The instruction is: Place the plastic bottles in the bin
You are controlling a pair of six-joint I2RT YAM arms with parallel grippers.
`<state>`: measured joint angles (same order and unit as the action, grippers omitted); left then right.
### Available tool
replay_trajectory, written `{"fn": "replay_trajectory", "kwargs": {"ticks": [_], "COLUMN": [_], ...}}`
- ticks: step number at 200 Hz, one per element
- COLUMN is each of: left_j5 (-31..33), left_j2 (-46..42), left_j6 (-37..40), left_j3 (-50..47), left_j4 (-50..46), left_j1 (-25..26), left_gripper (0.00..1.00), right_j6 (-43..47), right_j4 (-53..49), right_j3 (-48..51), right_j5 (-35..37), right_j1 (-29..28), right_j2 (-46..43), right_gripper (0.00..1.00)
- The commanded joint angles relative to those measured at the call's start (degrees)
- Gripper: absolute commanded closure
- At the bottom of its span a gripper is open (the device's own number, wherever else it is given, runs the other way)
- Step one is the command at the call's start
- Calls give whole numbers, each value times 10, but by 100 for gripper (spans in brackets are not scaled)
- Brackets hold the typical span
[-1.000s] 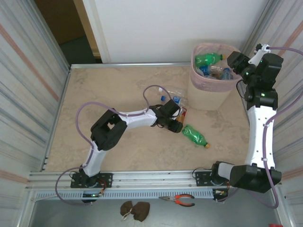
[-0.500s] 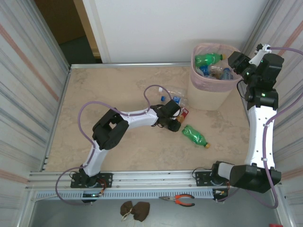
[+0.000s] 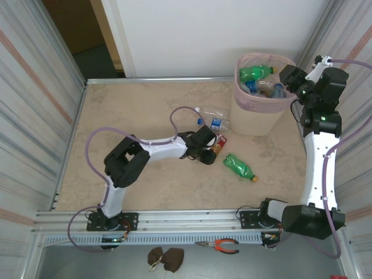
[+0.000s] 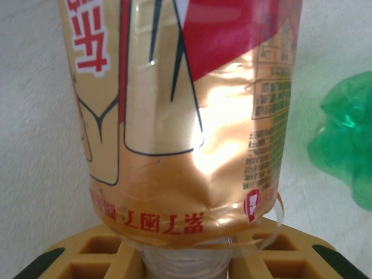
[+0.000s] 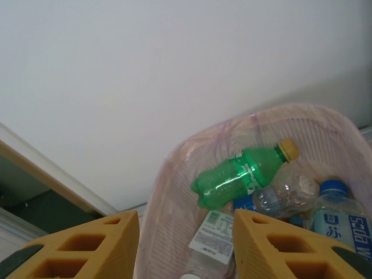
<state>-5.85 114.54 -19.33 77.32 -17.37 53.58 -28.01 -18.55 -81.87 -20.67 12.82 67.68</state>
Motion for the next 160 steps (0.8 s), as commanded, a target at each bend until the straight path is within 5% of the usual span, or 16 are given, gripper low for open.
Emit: {"fn": "replay_trajectory", "kwargs": {"ticks": [1,91,160], "left_j5": [4,-79,-150], "left_j2": [-66,-228,-312], "left_j6": [10,61,96], "left_j3": [-18,-86,-82], "left_j4": [34,177,249], "left_j1": [-10,-29,-29], "left_gripper": [74,78,77], "right_j6": [-9,11,89], "right_j4": [-1,42,49], "right_j3": [5,30,44], "right_j5": [-25,-173,-236], "right_j1": [-5,-95,-201], "right_j2": [-25,-59,-77], "right_gripper": [55,49,31]}}
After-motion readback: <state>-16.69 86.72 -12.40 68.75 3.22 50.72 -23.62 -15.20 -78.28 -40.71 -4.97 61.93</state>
